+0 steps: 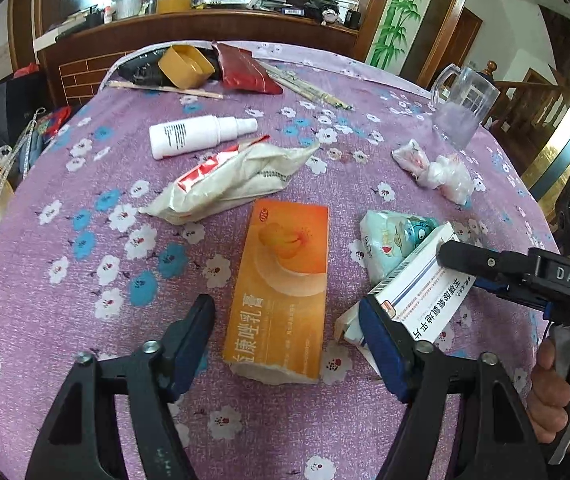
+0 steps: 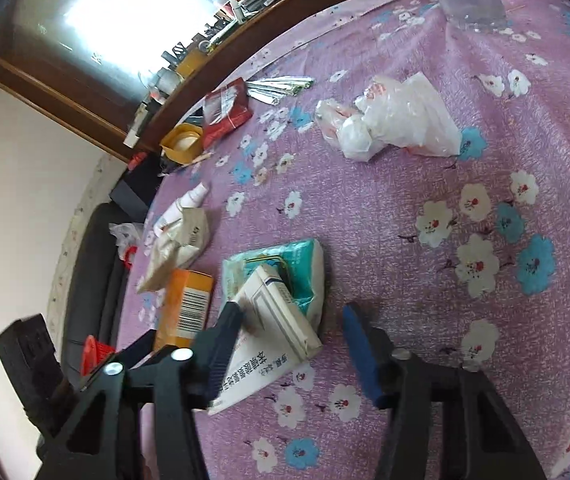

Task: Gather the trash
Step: 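Grasp the orange ointment box with left tool while right tool grasps white medicine box, then carry both boxes to the red basket and open both tools over it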

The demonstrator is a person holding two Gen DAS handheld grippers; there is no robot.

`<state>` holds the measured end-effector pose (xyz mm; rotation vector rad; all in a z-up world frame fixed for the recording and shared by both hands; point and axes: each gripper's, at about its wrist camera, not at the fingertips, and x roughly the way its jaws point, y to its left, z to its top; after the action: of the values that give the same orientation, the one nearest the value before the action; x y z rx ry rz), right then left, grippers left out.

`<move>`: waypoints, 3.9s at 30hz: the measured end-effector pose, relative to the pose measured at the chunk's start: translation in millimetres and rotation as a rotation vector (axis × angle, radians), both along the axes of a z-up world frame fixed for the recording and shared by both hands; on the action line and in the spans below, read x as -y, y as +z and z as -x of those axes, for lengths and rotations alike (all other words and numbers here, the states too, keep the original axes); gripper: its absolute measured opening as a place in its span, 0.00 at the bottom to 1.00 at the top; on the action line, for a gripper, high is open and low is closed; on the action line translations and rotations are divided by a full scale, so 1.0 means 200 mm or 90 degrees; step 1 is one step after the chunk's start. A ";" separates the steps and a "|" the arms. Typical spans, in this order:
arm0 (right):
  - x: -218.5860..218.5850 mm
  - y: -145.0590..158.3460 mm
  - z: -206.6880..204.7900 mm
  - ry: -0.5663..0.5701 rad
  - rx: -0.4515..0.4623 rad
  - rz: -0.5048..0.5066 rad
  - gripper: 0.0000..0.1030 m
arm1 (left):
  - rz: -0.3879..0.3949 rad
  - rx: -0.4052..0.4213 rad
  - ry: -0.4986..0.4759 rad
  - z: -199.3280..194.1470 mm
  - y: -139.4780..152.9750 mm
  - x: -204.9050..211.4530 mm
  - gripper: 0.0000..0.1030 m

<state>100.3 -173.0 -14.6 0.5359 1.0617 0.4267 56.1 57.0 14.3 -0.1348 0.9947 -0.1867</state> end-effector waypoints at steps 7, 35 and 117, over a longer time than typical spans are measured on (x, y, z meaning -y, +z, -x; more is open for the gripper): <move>0.01 0.06 0.07 0.012 0.027 -0.016 0.26 | 0.006 -0.012 0.011 0.01 -0.02 -0.01 0.45; 0.16 0.26 0.18 -0.055 0.140 -0.064 0.16 | -0.013 0.025 0.098 0.30 0.04 -0.11 0.46; -1.99 0.66 0.69 0.266 0.263 -0.080 0.16 | 0.061 0.187 0.449 1.13 0.41 -1.72 0.46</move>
<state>-37.8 224.2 117.1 0.3123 0.7437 0.9343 -170.3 400.7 95.5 -0.5195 0.5983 0.3845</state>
